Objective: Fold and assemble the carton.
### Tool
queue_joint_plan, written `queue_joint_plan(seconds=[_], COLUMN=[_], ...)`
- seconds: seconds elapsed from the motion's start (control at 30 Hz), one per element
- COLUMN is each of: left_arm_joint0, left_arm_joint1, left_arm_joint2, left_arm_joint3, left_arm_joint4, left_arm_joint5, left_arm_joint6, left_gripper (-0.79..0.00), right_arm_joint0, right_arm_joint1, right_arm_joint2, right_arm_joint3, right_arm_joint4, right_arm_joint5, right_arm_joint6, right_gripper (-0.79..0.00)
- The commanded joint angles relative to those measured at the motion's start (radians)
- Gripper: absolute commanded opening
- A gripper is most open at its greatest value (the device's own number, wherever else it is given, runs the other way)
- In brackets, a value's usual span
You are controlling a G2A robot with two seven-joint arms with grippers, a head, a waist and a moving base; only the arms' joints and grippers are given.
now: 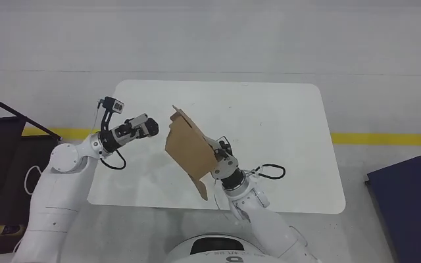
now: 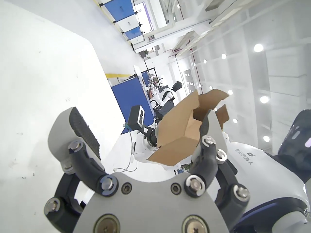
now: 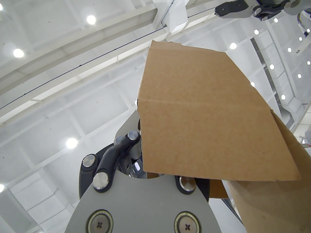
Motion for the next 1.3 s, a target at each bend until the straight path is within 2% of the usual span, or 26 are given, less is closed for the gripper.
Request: queue_joint_plan(seconds=[0.0,0.2,0.37,0.77,1.1,1.27], left_arm_joint0=[-0.021,-0.063,-0.075,-0.078,-0.062,-0.057], left_arm_joint1=[-0.006,-0.012,-0.014,-0.024,-0.024,-0.020], left_arm_joint2=[0.034,0.061,0.080,0.134,0.136,0.131], left_arm_joint3=[0.009,0.034,0.020,0.012,-0.017,-0.034], left_arm_joint4=[0.012,0.029,0.035,0.041,0.050,0.108], left_arm_joint5=[-0.014,-0.046,-0.050,-0.064,-0.087,-0.094], left_arm_joint6=[0.000,-0.010,-0.047,-0.051,-0.073,-0.069], left_gripper=[0.000,0.000,0.000,0.000,0.000,0.000], right_arm_joint0=[-0.007,-0.006,0.007,0.026,0.034,0.033], right_arm_joint1=[-0.001,-0.012,-0.020,-0.032,-0.043,-0.047], right_arm_joint2=[-0.001,-0.014,-0.031,-0.057,-0.067,-0.069], right_arm_joint3=[0.005,0.101,0.143,0.154,0.170,0.179], right_arm_joint4=[0.037,0.159,0.173,0.187,0.207,0.212], right_arm_joint5=[0.022,0.069,0.073,0.111,0.119,0.116], right_arm_joint6=[-0.008,0.069,0.092,0.109,0.115,0.118], right_gripper=[-0.785,-0.785,-0.785,-0.785,-0.785,-0.785])
